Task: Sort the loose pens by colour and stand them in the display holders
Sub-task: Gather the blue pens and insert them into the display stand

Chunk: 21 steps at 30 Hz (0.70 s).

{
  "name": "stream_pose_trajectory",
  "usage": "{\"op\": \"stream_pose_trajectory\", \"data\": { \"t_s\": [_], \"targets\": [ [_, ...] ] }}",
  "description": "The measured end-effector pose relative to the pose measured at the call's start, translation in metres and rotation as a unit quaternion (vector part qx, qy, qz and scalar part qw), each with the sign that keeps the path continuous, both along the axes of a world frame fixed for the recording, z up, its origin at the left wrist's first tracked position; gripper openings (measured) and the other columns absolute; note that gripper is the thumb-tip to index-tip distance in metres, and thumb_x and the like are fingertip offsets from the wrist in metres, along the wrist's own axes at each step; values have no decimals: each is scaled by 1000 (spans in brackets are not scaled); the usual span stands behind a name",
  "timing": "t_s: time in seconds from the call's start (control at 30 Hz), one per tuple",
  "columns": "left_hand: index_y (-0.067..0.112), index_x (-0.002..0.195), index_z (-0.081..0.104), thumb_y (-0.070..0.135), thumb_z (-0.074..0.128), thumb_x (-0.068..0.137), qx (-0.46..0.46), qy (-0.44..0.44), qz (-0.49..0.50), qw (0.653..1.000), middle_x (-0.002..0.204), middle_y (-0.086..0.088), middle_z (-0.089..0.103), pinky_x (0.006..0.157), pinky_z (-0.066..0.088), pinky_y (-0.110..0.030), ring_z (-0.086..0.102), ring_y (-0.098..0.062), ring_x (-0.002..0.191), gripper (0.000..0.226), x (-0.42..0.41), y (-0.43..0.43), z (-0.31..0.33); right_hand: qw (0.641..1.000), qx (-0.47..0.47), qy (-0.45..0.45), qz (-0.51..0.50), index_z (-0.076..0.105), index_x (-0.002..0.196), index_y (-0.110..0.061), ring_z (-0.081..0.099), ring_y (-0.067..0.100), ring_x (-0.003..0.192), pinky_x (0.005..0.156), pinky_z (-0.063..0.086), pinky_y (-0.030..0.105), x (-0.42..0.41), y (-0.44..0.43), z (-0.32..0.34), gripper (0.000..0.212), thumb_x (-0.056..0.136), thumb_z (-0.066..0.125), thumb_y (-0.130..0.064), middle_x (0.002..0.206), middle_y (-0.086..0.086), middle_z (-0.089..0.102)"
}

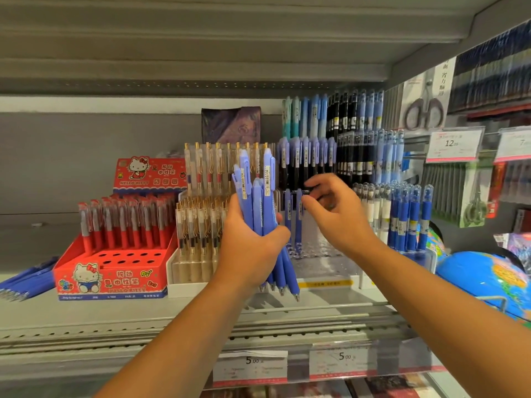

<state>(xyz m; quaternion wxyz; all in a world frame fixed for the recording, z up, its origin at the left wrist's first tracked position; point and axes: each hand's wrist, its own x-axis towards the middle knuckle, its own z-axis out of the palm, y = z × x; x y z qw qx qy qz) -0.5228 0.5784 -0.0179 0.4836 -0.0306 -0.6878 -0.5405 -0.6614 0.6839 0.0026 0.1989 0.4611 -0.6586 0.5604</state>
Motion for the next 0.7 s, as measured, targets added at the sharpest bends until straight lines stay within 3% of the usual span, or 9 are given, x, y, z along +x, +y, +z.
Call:
{"op": "stream_pose_trajectory", "data": {
  "t_s": [0.07,0.13,0.27,0.47,0.7],
  "targets": [
    [63,93,52,6,72,76,-1,-4,-3,1000,80,13,64,61,56,-17,64,-10,69,62,-1,-1,-1,987,-2,-69,145,68,99,-18,58,13,62,56,50,29,11,6,1,8,91,68,-15,79,0,68],
    [54,103,50,4,72,78,-5,-13,-16,1000,80,18,64,61,55,-17,65,-7,69,59,-1,-1,-1,965,27,-121,233,72,96,-13,58,16,58,54,50,30,19,8,-1,9,88,71,-17,82,8,71],
    [52,112,46,5,71,79,-18,-30,-39,999,90,25,65,63,55,-15,68,-4,81,62,-1,0,-2,958,52,-146,243,75,96,-15,64,13,62,56,51,27,27,5,-6,9,88,71,-15,89,12,68],
    [53,112,45,1,71,82,-17,-48,-35,998,98,11,64,62,54,-15,68,-3,79,66,-3,-1,-4,952,63,-177,241,76,96,-16,61,15,64,57,51,28,27,5,-6,11,89,69,-10,99,20,68],
    [55,111,44,2,73,82,-26,-53,-42,997,96,19,65,62,53,-13,67,-2,80,67,-3,0,-3,942,59,-215,252,73,82,-11,61,16,69,61,50,28,25,2,-3,21,94,58,-3,78,5,68]
  ]
}}
